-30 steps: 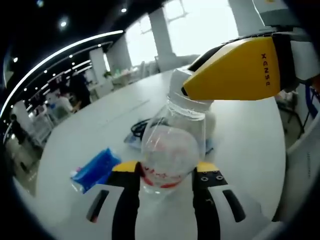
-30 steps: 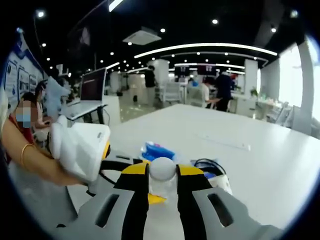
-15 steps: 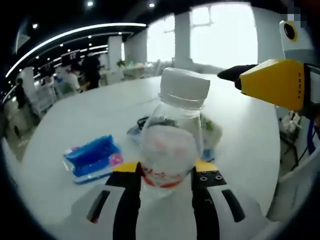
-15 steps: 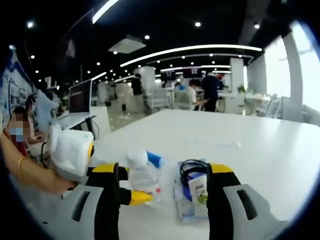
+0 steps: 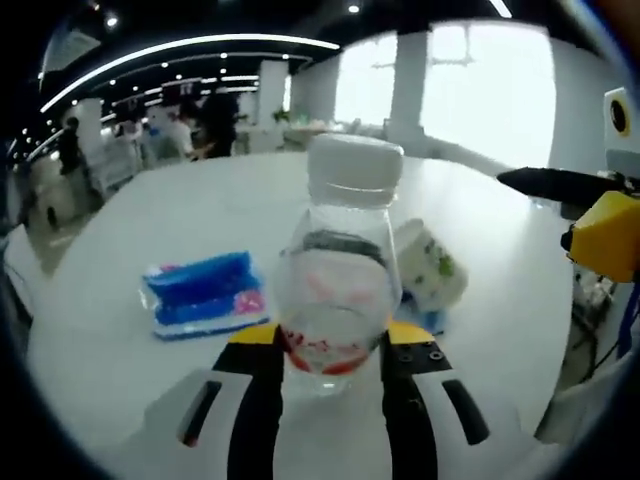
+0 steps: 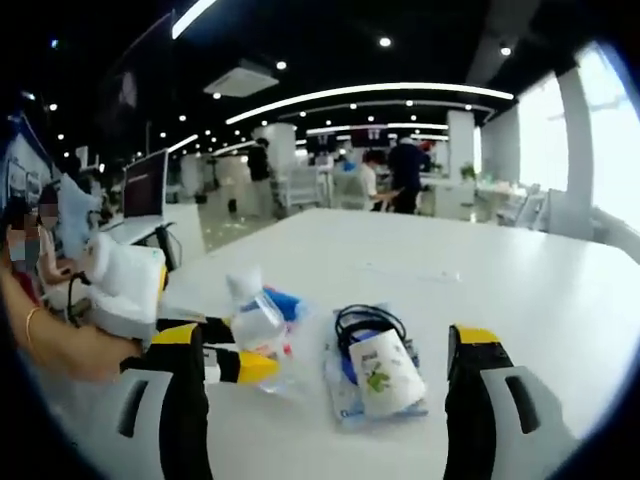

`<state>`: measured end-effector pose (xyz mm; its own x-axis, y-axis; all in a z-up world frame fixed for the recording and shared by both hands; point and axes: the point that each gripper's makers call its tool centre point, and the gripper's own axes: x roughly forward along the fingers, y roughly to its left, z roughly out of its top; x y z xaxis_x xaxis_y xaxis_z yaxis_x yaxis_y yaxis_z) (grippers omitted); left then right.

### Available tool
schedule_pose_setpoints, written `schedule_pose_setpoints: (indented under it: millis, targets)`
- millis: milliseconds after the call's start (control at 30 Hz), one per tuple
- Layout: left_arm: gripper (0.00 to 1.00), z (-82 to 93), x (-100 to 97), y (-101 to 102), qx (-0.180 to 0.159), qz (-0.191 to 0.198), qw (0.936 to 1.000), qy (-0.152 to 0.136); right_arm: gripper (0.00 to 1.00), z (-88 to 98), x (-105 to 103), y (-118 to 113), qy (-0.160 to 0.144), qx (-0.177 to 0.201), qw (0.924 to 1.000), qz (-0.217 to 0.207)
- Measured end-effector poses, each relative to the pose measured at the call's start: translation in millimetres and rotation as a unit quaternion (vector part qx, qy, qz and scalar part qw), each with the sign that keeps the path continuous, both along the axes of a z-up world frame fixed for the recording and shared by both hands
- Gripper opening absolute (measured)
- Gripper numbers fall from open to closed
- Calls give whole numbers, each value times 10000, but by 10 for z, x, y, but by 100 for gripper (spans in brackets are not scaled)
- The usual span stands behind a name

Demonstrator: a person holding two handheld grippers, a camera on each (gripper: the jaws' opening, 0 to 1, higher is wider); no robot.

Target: Arrange the tabletop items into an orderly group along one side of the table until the central work area is clear of visible clutter.

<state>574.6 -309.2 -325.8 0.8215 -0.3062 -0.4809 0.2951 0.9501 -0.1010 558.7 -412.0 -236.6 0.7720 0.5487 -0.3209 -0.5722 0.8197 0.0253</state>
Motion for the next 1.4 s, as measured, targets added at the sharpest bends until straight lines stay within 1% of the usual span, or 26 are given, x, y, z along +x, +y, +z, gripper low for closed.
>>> schedule_pose_setpoints:
  millis: [67,100,167,233,333,400,533,700,933,1000,1067,1100,1200,1233,1300,1333,1367,1400]
  targets:
    - [35,1,-2,-7,8,50,10000,0,99,-38,-24,-39,115,62,9999,-49]
    - [35,1,-4,-5,12,61,10000,-3,99,-46,-29,-62,114,56,9999,-79]
    - [35,4,1,17,-79,203,9998,9,99,-79,-33,-139,182,24,9996,-205]
    - [35,11,-4,33,-84,218,9997,-3,99,-74,0,-220,205,86,9991,-374]
    - [34,35,-7,55,-17,219,9997,-63,99,-77,42,-310,162,-9,9984,-539]
    - [34,55,-8,75,5,220,9997,-55,99,-83,39,-320,164,-37,9983,-556]
    - [33,114,-4,127,-113,295,9995,-68,99,-106,20,-287,181,-119,9985,-496]
    - [33,258,34,198,-54,293,9992,-263,99,-132,12,-265,217,-164,9986,-444]
    - [33,489,124,391,21,456,9975,-532,98,-146,21,-292,260,-167,9983,-491]
    - [33,550,153,467,121,510,9966,-641,98,-153,21,-295,269,-174,9983,-491]
    - [33,608,176,542,146,573,9956,-722,98,-157,17,-290,278,-181,9983,-477]
    - [33,625,185,575,139,605,9954,-731,98,-157,16,-287,281,-178,9983,-472]
    - [33,674,216,722,-4,876,9935,-728,98,-158,16,-280,277,-188,9984,-454]
    - [33,682,228,802,-9,1037,9920,-720,99,-159,14,-278,278,-190,9984,-446]
    - [33,697,248,893,22,1084,9914,-731,99,-162,10,-267,283,-196,9985,-423]
    - [33,705,259,967,9,1190,9902,-730,99,-166,5,-259,292,-196,9986,-403]
    - [33,709,264,989,17,1208,9899,-736,99,-169,4,-255,299,-194,9986,-395]
    - [33,717,282,1051,69,1234,9895,-742,99,-173,1,-246,310,-186,9986,-379]
